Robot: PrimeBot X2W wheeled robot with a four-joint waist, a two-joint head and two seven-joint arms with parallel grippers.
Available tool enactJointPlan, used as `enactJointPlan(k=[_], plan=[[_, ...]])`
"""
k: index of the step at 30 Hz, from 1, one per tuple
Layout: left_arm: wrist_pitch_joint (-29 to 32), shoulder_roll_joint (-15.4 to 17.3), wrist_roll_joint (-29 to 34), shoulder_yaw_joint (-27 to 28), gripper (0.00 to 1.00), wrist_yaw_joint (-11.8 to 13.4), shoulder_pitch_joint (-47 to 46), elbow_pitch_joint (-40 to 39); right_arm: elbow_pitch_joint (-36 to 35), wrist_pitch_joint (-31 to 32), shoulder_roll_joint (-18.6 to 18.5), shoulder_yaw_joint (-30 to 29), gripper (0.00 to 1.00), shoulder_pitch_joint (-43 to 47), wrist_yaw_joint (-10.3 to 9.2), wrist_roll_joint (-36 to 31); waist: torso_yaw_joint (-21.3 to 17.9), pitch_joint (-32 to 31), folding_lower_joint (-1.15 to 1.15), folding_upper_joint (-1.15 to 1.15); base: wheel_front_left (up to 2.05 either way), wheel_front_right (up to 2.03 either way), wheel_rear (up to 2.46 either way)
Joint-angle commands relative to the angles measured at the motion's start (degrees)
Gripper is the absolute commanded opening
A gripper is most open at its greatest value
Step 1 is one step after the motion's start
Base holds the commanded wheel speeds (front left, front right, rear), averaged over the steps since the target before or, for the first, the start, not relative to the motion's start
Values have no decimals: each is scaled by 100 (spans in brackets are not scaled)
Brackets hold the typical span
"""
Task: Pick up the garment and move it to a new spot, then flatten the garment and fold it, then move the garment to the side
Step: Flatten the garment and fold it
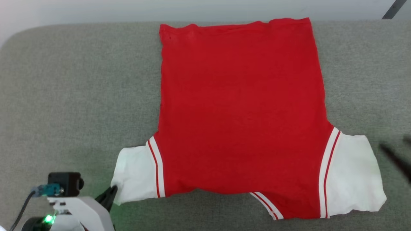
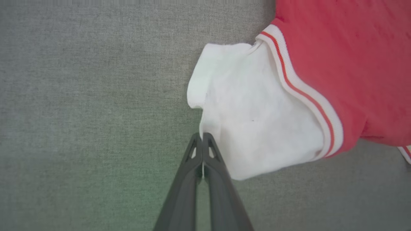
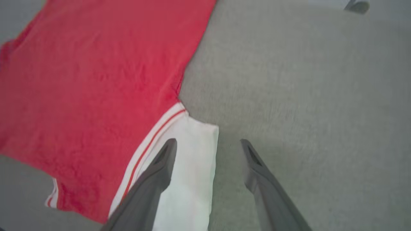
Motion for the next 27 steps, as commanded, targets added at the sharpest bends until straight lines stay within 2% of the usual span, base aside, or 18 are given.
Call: enactJointPlan(k=[1,4,6,12,18,27], plan=[[-40,-22,88,-3,0,-36,-100,-20,-96,-103,5,-78,100,-307,-4,-124,52,121,0,0,0,0,0],[-13,-102,183,-57,0,-116,-298,-42,4,-502,123,-103,100,-1089,-4,-486,166,303,0,0,0,0,0],[-5,-169,269,-103,0,-163,-471,-34,335,-815,203,-29,100,-1697,-4,-737,258,436,0,0,0,0,0],[71,-487,545,-338,0,-408,-1048,7,1974,-1486,344,505,100,-3568,-5,-1265,671,893,0,0,0,0,0],[167,-951,785,-646,0,-757,-1677,202,3686,-1282,220,889,100,-4989,-4,-1550,1304,1327,0,0,0,0,0],[183,-1640,956,-1078,0,-1273,-2262,689,5626,-654,126,788,100,-6243,-4,-1883,2168,1740,0,0,0,0,0]])
